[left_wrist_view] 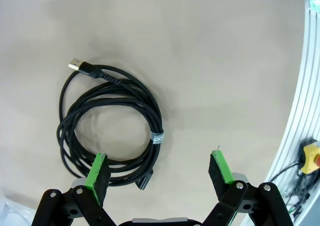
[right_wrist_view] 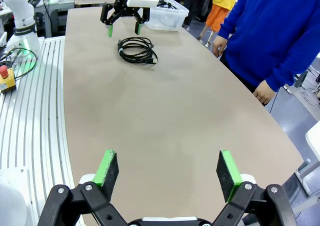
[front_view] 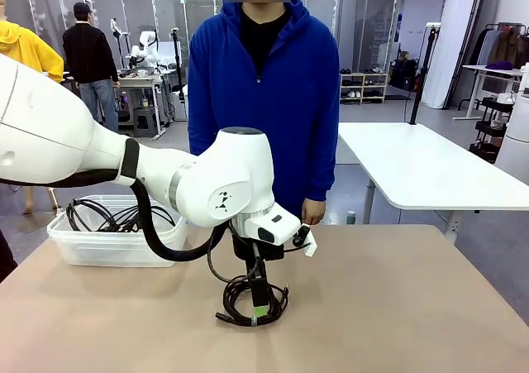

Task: Organize and store the cables.
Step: Place the USB Extension Cable into the Organizing box.

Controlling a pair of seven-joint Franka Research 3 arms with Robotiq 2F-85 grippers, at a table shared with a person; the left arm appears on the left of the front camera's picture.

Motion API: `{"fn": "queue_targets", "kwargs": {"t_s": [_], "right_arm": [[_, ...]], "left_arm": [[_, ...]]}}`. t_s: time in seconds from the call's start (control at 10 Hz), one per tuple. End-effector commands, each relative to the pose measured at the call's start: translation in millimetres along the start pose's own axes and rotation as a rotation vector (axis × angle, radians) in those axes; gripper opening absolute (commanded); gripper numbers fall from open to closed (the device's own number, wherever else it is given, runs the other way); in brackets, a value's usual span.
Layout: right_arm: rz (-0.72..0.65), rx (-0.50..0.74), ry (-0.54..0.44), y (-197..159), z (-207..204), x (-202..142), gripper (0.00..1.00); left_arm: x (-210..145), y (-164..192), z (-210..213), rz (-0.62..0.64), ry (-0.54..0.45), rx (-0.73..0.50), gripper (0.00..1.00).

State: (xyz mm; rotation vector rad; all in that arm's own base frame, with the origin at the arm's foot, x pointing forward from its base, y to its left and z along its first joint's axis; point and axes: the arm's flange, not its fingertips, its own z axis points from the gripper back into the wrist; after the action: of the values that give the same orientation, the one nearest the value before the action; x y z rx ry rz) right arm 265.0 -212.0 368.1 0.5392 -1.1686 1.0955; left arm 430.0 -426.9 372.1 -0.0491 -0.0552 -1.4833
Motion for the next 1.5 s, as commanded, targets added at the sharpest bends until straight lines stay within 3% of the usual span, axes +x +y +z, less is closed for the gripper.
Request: {"fn": "queue_targets", "kwargs": {"t_s": [0.0,0.4,0.8,1.4], "right_arm": [[-0.017,-0.01,-0.014,-2,0,4,1.0],[-0.017,-0.01,-0.014,-2,0,4,1.0],[-0.017,-0.01,-0.014,-2,0,4,1.0],[-0.017,-0.01,-0.014,-2,0,4,1.0]], "left_arm": [[-1,-2,-13,-0.058,0.016,0.008,1.0],[0,-13,-31,-0.07,0.081,0.053,1.0],[5,-9,-51,-0.103,0.034,0.048,1.0],[4,-7,-60,-0.08,0.05,0.022,1.0]]}}
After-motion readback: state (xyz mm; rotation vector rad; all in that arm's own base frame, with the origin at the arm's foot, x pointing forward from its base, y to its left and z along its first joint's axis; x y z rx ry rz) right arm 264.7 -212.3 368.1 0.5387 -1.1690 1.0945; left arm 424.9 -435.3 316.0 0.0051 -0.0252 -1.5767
